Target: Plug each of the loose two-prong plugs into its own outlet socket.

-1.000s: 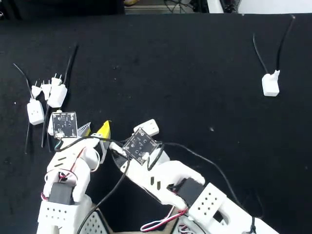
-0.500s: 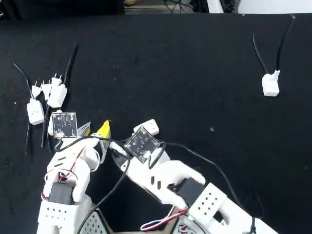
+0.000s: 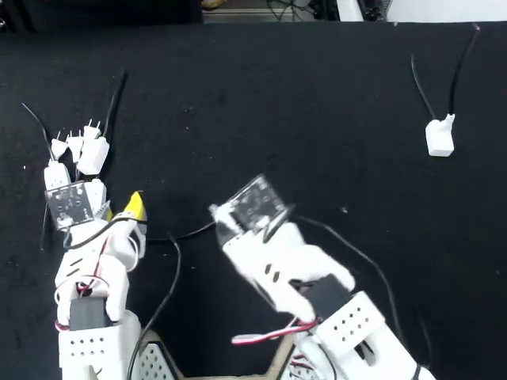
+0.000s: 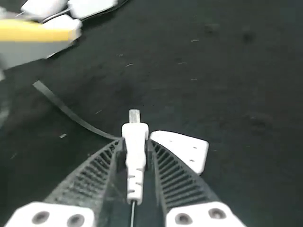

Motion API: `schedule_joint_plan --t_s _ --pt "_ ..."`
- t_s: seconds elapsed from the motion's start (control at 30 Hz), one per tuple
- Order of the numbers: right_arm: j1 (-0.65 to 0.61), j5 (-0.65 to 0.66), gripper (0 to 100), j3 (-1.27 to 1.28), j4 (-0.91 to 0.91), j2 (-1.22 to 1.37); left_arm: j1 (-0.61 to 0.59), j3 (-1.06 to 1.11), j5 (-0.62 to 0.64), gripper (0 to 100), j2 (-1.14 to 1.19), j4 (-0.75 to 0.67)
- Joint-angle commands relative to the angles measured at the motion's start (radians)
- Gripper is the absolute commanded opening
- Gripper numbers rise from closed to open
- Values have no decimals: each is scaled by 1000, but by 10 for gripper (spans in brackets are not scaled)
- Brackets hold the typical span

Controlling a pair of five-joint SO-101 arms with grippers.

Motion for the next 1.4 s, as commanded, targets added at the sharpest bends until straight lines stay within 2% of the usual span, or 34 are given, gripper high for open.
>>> schedule_joint_plan --t_s 0.0,0.2,0.33,0.53,0.77,1.0,1.2,1.37 --pt "80 6 11 -120 57 -28 -70 -56 -11 184 -5 3" --pt "186 44 11 -278 170 -28 -130 -33 -15 184 -5 -6" --pt "193 92 11 -317 218 8 -127 -19 -95 184 -5 -6" --pt "199 147 11 -349 224 252 -127 -18 -103 184 -5 -6" --pt "224 147 11 -568 295 535 -128 -27 -118 185 -5 -17" --pt "230 147 11 -852 486 802 -128 42 -328 184 -2 -26" --pt "232 147 11 -1024 594 1024 -127 42 -187 184 -3 40" --pt "230 146 11 -1225 736 1213 -127 42 -172 184 -2 44"
